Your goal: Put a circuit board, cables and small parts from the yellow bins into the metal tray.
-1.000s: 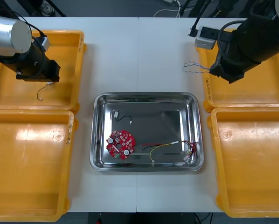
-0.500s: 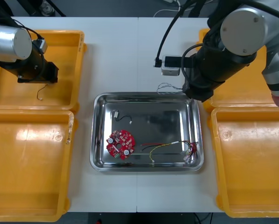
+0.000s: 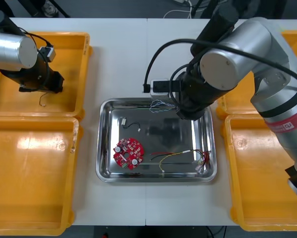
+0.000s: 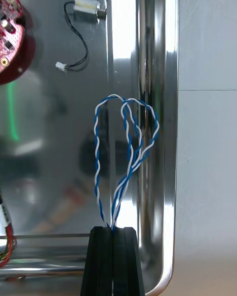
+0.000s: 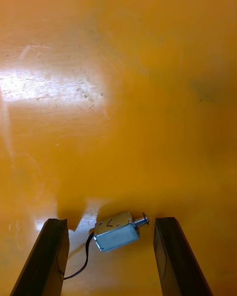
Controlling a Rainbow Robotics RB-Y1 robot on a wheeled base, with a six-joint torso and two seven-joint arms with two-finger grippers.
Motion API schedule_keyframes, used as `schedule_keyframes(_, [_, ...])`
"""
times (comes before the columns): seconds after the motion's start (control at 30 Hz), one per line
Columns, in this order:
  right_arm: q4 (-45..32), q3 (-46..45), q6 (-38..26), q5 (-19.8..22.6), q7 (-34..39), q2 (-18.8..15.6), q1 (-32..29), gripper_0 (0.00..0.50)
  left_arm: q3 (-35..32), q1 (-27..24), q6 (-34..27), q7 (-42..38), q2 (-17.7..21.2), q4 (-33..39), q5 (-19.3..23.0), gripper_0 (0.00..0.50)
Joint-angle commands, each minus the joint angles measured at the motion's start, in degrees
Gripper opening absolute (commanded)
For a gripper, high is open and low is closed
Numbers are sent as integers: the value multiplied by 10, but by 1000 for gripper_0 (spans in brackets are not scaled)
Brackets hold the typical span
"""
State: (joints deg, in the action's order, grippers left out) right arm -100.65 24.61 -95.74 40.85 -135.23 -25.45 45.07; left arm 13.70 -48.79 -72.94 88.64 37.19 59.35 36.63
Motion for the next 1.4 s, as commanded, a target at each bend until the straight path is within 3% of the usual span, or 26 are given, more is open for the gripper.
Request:
schedule_keyframes(0.03, [-16, 28, 19, -26, -21, 0, -19, 0, 7, -29, 11, 31, 19, -2, 7, 500])
schedule_keyframes(0.43, [-16, 62, 49, -49, -32, -13, -50, 0, 23, -24, 31, 30, 19, -2, 10, 489])
schedule_keyframes(0.47, [-15, 64, 52, -52, -33, -13, -53, 0, 23, -24, 31, 30, 19, -2, 12, 218])
schedule_keyframes(0.5, [-16, 67, 56, -53, -33, -13, -55, 0, 23, -24, 30, 29, 19, -2, 12, 0])
schedule_keyframes(1.07, [-15, 87, 107, -97, -36, -30, -82, 0, 23, -23, 28, 29, 19, -2, 23, 0])
schedule_keyframes(1.4, [-16, 87, 112, -99, -32, -30, -83, 0, -16, -24, -41, 36, 22, 29, 5, 0])
